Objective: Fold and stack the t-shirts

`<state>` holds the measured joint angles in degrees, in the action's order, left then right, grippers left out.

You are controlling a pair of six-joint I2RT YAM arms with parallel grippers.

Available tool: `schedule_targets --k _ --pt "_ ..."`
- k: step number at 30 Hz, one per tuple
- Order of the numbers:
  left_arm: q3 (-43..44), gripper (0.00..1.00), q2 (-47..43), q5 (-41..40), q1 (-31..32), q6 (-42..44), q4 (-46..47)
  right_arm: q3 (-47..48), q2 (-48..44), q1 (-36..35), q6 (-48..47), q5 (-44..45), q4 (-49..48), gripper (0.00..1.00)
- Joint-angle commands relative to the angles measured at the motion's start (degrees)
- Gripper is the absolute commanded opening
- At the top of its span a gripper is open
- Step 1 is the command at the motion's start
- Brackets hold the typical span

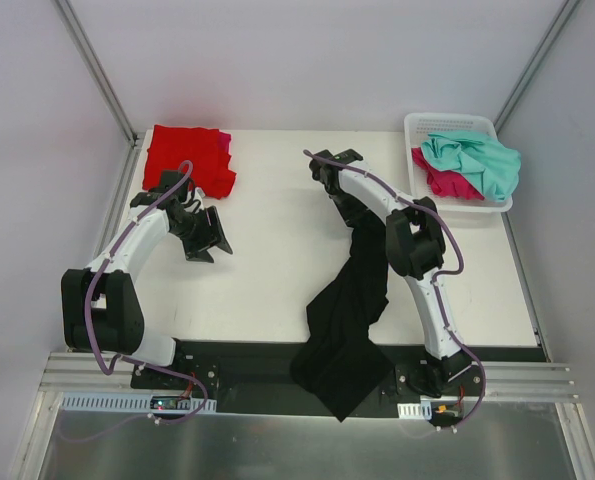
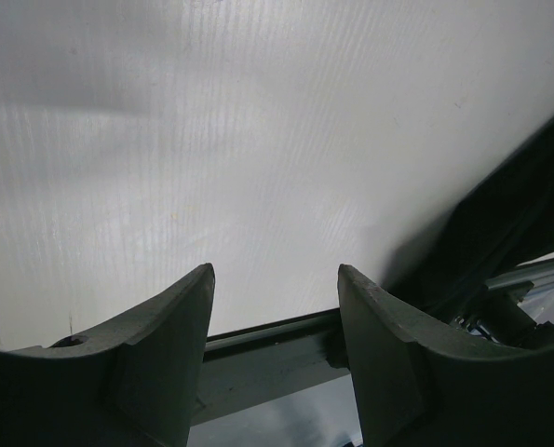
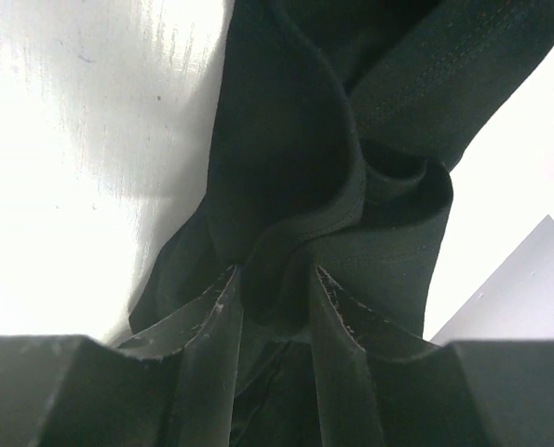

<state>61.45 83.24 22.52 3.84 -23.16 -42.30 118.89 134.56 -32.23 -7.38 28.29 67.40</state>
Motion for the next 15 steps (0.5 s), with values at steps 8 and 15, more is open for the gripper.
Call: schedule_targets --k 8,15 --pt "-0.02 0.55 -0.8 0.86 0.65 1.1 -0.67 0.46 -1.67 0.5 -0.45 0.19 1.07 0.41" --pt "-0.28 0.55 -0.8 0.86 0.65 1.18 -0.76 2.04 -1.41 0.76 -0.09 0.62 1.86 0.37"
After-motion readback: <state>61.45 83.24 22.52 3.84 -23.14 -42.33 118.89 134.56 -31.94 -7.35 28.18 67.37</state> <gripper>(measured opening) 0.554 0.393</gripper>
